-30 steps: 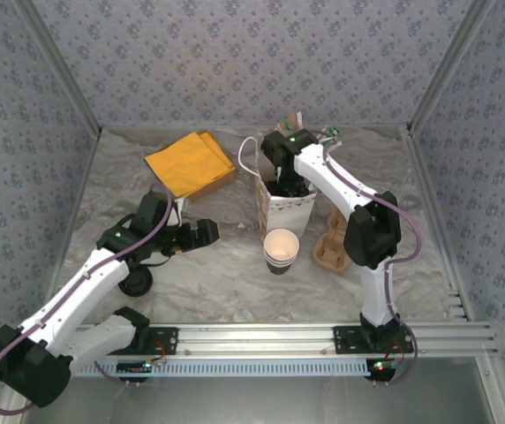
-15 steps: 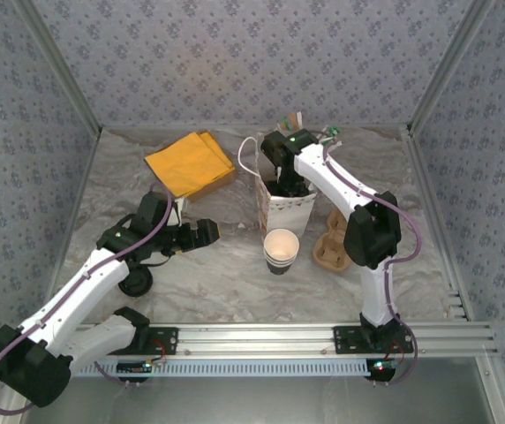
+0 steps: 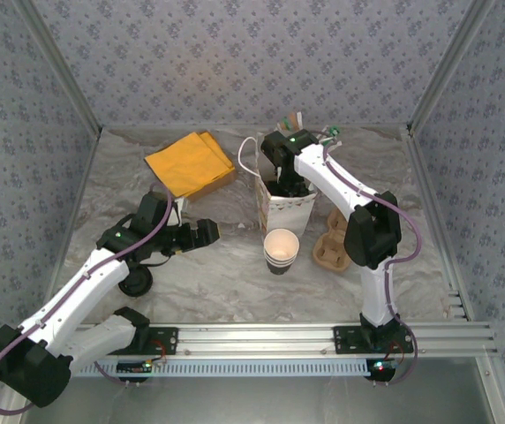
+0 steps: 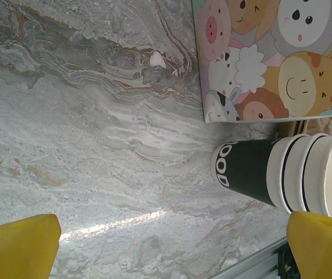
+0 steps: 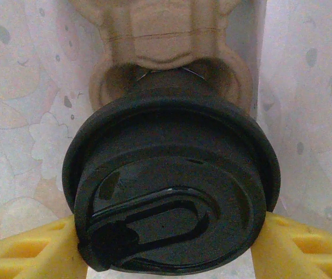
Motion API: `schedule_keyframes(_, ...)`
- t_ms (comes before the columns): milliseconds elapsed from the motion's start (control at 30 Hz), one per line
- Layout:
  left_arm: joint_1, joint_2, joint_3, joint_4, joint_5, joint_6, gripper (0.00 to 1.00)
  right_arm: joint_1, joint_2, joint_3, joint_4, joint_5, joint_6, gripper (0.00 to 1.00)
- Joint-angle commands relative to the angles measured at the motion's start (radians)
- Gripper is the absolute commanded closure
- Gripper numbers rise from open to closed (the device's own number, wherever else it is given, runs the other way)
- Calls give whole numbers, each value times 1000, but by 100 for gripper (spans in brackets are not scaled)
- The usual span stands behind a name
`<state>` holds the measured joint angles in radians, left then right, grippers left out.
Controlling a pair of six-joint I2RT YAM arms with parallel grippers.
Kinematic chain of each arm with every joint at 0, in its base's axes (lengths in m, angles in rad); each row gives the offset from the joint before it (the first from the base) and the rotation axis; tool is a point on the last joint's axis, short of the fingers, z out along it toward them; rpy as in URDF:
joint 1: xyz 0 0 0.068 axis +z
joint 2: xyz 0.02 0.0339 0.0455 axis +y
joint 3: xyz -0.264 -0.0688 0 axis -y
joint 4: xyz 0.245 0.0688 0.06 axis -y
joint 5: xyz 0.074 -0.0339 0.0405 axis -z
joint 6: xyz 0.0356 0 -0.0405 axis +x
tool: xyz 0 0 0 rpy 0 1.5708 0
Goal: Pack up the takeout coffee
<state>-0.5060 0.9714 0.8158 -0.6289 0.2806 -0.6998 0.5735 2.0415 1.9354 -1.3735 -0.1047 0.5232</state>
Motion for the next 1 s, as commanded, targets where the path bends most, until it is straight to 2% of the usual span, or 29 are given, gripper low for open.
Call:
schedule_keyframes(0, -4, -10, 19, -10, -4, 7, 0, -1, 76, -37, 9, 5, -14, 33)
schedule_keyframes(967, -4, -6, 26, -12, -4, 10, 0, -2, 73, -68, 26, 3, -12, 33)
